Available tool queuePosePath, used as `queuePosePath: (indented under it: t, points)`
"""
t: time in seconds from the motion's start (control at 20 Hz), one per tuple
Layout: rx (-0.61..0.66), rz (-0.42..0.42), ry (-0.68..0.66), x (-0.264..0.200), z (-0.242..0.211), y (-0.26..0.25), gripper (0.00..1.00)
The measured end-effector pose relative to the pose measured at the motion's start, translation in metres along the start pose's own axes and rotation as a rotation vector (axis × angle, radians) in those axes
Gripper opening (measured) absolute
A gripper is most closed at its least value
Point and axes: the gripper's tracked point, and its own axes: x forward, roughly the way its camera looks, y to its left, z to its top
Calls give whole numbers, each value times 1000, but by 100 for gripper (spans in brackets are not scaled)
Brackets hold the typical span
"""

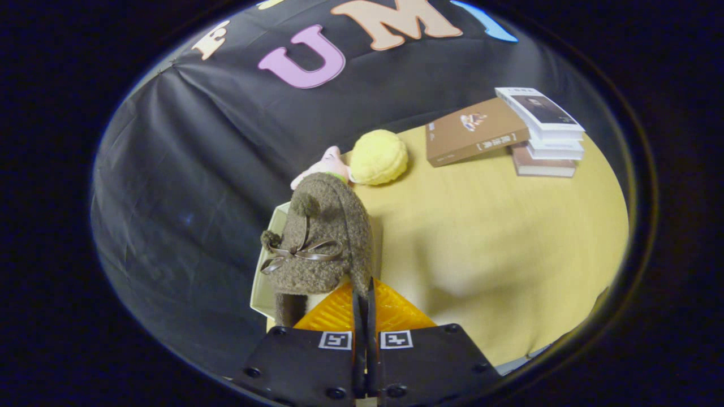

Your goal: Open the storage box then place both shoes into the box .Put the left shoe in first, then the right shoe, with the right side of both shoes facing outward in a uniform manner.

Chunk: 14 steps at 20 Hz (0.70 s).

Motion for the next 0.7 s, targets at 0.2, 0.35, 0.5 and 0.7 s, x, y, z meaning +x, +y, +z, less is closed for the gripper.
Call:
queuePosePath:
  t: [0.2, 0.35, 0.5, 0.7]
  points:
    - [-23, 35, 22, 28, 0, 45, 5]
    - [-41, 12, 43, 56, -7, 63, 5]
    - [-73, -71, 62, 80, -15, 59, 5]
    - [-101, -187, 50, 98, -20, 51, 5]
